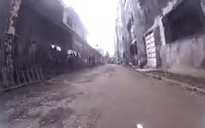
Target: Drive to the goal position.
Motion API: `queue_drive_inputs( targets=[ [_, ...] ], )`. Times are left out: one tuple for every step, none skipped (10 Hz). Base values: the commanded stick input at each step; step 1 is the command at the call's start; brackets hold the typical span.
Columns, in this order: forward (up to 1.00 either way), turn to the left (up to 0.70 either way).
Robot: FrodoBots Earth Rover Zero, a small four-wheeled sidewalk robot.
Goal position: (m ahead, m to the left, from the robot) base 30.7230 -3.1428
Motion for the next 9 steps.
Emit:
queue_drive_inputs(
  targets=[
    [0.7,-0.35],
    [0.7,-0.35],
    [0.7,-0.21],
    [0.7,0.0],
    [0.7,0.0],
    [0.7,0.0],
    [0.7,0.0],
    [0.7,0.0],
    [0.7,0.0]
  ],
)
